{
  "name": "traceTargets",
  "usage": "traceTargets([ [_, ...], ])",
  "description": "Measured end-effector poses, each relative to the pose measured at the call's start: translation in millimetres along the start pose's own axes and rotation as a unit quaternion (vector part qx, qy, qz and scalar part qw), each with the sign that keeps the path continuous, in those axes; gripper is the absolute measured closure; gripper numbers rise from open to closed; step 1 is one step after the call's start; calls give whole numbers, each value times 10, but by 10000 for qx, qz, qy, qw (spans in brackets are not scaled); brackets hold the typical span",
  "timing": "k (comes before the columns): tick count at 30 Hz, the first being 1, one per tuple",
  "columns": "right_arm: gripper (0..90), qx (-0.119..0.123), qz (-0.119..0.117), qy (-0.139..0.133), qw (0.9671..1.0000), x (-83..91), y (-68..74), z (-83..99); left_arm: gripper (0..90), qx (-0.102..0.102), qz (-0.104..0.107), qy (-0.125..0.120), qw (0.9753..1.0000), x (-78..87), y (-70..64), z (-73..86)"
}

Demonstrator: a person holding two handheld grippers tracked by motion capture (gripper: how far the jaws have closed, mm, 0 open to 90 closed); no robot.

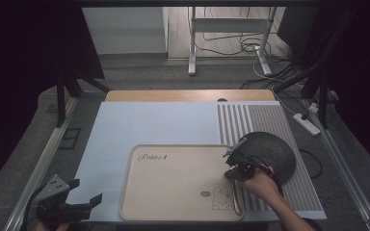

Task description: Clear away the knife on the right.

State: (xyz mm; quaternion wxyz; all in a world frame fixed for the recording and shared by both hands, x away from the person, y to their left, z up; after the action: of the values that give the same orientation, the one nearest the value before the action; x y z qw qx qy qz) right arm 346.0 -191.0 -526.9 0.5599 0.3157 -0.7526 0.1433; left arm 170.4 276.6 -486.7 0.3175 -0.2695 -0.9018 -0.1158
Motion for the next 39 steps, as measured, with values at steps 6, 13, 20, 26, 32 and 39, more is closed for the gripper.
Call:
traceTargets([
  [6, 876, 15, -75, -128, 9999, 45, 25, -28, 44, -5, 7, 5, 10000, -1, 0, 0],
  [13, 754, -46, -175, -380, 9991, 158, 78, -61, 44, -7, 10, 4, 10000, -1, 0, 0],
  [20, 602, -69, -171, -496, 9986, 217, 108, -56, 44, -8, 12, 0, 10000, -1, 0, -1],
  [26, 494, -21, -171, -574, 9982, 259, 137, -31, 44, -9, 13, -1, 10000, -1, 0, -1],
  [32, 427, -33, -175, -664, 9976, 308, 144, -13, 45, -14, 15, 1, 10000, -3, 0, -2],
  [39, 299, -38, -92, -764, 9970, 354, 129, 36, 45, -14, 14, 2, 10000, -3, 0, -3],
])
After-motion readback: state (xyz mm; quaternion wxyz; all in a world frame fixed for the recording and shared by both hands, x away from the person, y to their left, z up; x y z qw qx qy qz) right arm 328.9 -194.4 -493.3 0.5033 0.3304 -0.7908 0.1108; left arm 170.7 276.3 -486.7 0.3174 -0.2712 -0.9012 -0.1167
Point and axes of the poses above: each handheld gripper's, and its own axes: x roughly backward along the jaws, z roughly out of its underside, y roughly to its left, the point moved 3 cm from there along -x, roughly forward along the jaws, and after that the axes turned 13 degrees about -x, right-handed, at the moved point
